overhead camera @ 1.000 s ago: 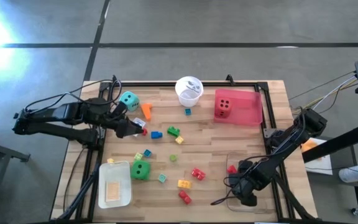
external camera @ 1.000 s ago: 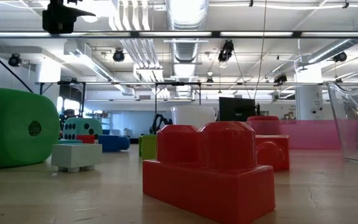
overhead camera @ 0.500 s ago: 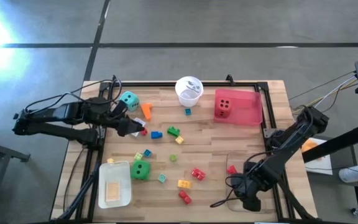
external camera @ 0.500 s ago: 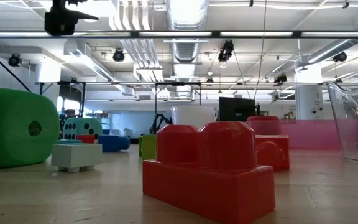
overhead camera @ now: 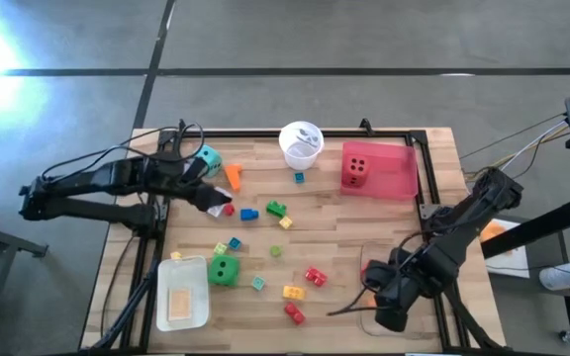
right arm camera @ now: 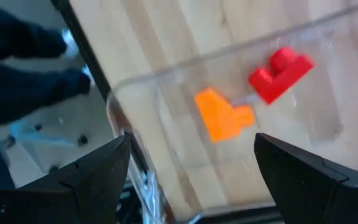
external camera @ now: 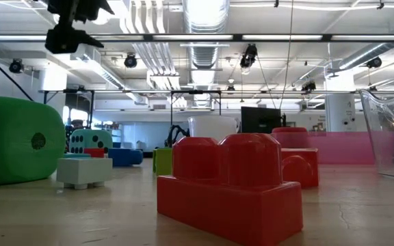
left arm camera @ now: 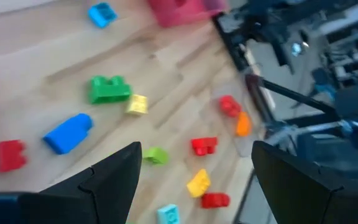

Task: Pick & Place Toys
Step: Put the red game piece into the transparent bin

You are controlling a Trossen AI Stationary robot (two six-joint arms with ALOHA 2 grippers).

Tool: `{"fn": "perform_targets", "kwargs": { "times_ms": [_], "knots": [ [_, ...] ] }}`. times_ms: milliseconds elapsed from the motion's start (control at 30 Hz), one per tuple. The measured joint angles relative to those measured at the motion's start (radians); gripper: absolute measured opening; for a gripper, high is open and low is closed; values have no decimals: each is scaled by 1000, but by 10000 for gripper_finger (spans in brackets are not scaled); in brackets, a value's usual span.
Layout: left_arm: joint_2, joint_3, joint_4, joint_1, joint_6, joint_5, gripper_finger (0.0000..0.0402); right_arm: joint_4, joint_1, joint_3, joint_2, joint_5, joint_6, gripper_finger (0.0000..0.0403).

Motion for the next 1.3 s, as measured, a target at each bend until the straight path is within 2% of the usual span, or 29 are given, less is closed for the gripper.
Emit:
{"fn": "perform_targets", "kwargs": {
  "times_ms": [200, 367, 600, 800, 1300],
  "knots": [
    [24, 1, -126, 78, 12, 0, 307, -75, -47, 26, -5, 69, -44, 336],
    [50, 11, -168, 84, 29, 1, 307, -70, -112, 26, -18, 75, -104, 336],
    [60, 10, -192, 85, 32, 1, 307, -15, -241, 34, -16, 136, -167, 336],
    [58, 10, -206, 85, 27, 1, 307, 135, -329, 34, 58, 91, -247, 336],
    [57, 10, -210, 92, 50, 1, 307, 217, -411, 37, 268, 80, -376, 336]
  ]
}}
